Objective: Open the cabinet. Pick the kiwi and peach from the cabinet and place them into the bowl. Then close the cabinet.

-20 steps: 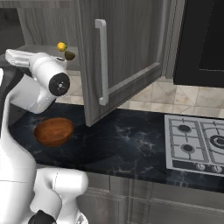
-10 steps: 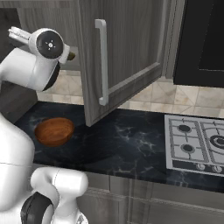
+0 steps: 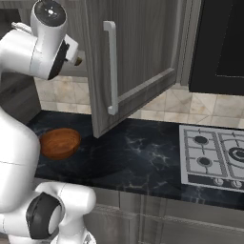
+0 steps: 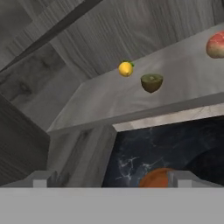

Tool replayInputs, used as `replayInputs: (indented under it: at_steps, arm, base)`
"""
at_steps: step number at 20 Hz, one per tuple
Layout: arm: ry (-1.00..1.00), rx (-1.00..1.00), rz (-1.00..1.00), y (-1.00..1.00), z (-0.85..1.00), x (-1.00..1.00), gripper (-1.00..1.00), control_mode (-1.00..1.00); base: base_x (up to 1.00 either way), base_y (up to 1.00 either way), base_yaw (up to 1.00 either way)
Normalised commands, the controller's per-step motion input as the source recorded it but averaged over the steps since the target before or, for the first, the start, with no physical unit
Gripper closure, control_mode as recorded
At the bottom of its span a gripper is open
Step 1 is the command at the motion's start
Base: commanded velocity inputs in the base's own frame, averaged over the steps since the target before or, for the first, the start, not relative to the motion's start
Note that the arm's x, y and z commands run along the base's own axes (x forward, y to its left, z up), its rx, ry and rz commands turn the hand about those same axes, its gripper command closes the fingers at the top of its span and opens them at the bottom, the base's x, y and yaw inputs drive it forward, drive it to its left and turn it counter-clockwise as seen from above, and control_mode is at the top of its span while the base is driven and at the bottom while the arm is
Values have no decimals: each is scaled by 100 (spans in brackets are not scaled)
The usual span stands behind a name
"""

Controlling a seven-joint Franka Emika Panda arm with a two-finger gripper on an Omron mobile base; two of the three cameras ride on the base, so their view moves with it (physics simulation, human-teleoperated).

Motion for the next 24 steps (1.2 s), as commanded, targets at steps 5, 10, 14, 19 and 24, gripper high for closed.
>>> replayInputs:
  at_steps: [5,10,14,19,24]
  arm:
    - [-7,-6,0,0,-16,1,-100,-100]
    - [-11,-12,4,0,-43,0,-100,-100]
    - [-14,-11,5,0,-36,1,-100,-100]
    - [-1,0,1,0,0,-2,-100,-100]
    - [0,0,0,0,0,0,-100,-100]
  base:
    - [0,0,0]
    - [0,0,0]
    - [0,0,0]
    - [0,0,0]
    - [0,0,0]
